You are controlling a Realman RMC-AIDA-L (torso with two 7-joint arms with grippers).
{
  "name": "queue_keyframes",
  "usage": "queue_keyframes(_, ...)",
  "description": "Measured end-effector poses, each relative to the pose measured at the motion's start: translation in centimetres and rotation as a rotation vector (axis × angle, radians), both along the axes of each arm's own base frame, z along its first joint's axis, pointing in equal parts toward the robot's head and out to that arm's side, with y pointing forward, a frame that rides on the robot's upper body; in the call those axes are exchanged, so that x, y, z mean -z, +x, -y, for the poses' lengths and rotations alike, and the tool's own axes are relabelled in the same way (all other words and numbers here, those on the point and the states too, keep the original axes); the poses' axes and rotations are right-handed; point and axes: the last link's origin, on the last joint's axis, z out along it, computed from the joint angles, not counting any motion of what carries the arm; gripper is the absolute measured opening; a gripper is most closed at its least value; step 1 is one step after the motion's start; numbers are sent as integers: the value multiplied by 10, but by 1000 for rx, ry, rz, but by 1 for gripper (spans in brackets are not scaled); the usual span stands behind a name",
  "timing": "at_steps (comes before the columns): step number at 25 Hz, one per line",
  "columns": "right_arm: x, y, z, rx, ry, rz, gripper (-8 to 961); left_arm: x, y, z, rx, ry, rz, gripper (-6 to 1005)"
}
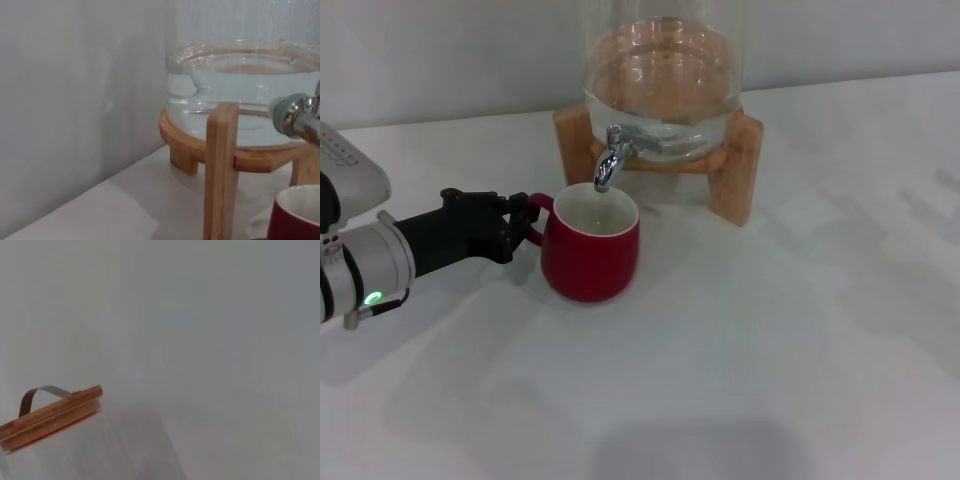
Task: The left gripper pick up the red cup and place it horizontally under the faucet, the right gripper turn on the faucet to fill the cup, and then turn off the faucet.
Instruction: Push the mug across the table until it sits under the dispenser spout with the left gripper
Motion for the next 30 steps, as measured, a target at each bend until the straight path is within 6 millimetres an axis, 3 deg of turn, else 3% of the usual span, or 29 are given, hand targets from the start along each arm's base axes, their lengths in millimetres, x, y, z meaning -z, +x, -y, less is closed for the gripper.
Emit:
queue_keyframes(21,0,0,1,0,0,-2,780,1,-6,4,-40,-11,5,154)
queue_keyframes(23,0,0,1,0,0,-2,780,1,-7,4,-43,-8,6,225)
queue_keyframes(30,0,0,1,-4,-2,-3,781,0,-7,4,-47,-5,10,232)
